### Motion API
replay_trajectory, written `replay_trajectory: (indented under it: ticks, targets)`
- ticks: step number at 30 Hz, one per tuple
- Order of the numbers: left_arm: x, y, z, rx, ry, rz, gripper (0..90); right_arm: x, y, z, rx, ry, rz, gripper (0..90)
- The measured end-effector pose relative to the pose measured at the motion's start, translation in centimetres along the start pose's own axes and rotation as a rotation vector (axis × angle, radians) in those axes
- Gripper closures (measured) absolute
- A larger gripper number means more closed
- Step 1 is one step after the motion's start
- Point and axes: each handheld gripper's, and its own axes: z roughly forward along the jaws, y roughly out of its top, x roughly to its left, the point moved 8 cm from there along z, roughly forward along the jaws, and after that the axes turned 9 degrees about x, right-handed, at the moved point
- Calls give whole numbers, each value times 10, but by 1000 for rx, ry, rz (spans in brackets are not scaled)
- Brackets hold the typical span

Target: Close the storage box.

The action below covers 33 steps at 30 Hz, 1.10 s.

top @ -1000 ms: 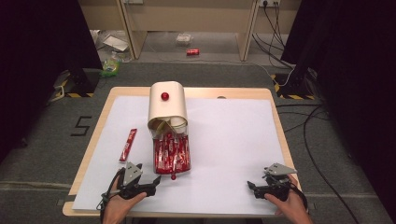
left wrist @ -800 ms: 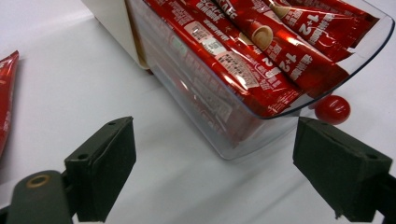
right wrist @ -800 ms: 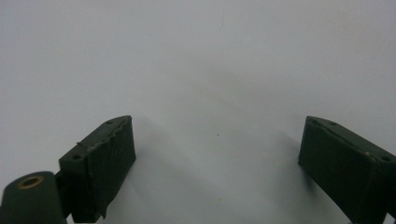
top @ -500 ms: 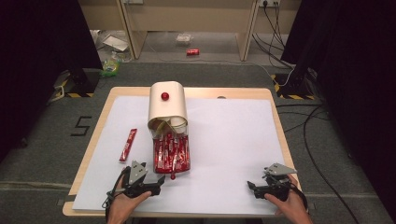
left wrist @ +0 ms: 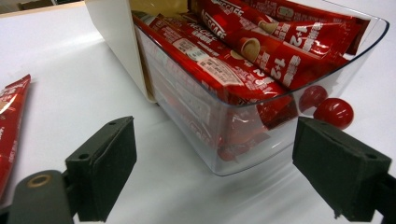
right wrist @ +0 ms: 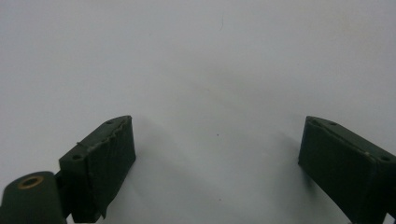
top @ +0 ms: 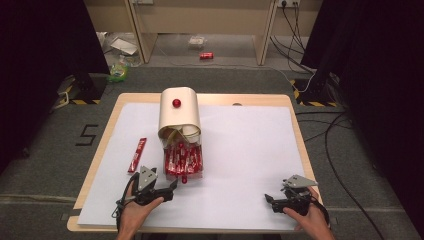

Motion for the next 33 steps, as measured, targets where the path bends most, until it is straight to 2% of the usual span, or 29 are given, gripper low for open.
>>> replay_trajectory:
  ticks: [9,12,16,21,33]
  targets:
    - [3,5,6,-9,-8,-32,119,0,0,0,0,0,0,112]
    - [5,7,7,-15,-47,-73,120,0,0,0,0,0,0,112]
    - [8,11,8,-19,-22,-59,115,0,0,0,0,0,0,112]
    - [11,14,11,-24,-8,-67,116,0,0,0,0,0,0,112]
    - [16,19,19,-32,-9,-98,114,0,0,0,1,0,1,111]
